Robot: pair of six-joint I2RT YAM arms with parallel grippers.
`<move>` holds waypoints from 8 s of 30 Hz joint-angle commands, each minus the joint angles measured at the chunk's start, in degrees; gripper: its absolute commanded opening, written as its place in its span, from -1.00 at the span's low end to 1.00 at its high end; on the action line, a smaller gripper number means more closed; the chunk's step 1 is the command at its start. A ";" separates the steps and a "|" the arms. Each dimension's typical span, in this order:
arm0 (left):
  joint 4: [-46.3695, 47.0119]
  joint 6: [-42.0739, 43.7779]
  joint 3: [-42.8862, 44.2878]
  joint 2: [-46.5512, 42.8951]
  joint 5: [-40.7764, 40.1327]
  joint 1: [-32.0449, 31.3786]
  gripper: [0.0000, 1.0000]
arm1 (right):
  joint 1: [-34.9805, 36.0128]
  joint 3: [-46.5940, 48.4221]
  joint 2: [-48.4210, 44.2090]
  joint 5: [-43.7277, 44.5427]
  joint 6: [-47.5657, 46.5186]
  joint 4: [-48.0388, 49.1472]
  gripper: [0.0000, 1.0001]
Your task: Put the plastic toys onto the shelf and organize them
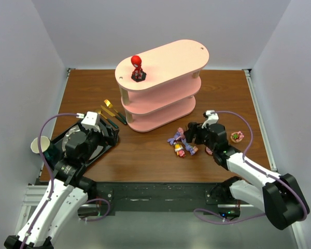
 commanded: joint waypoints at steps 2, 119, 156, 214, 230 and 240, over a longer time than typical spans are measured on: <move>2.31 0.85 1.20 -0.31 0.63 -0.25 1.00 | 0.38 4.62 2.61 2.76 -5.89 -5.97 0.49; 3.72 1.46 0.94 2.06 4.93 -0.25 1.00 | 14.53 110.53 34.42 10.93 -9.58 -59.85 -0.86; 3.37 1.46 0.76 0.66 5.11 -0.25 1.00 | 19.81 122.39 47.61 22.62 -7.21 -59.41 -0.78; 3.28 1.46 0.76 0.74 5.37 -0.25 1.00 | 20.33 81.99 19.24 31.93 -4.66 -48.07 0.57; 3.19 1.55 0.94 0.92 5.64 -0.25 1.00 | 20.33 33.64 1.91 56.10 26.32 -51.32 0.60; 3.02 1.37 0.85 -1.19 5.64 -0.25 1.00 | 20.77 30.10 12.88 62.52 57.81 -62.73 0.64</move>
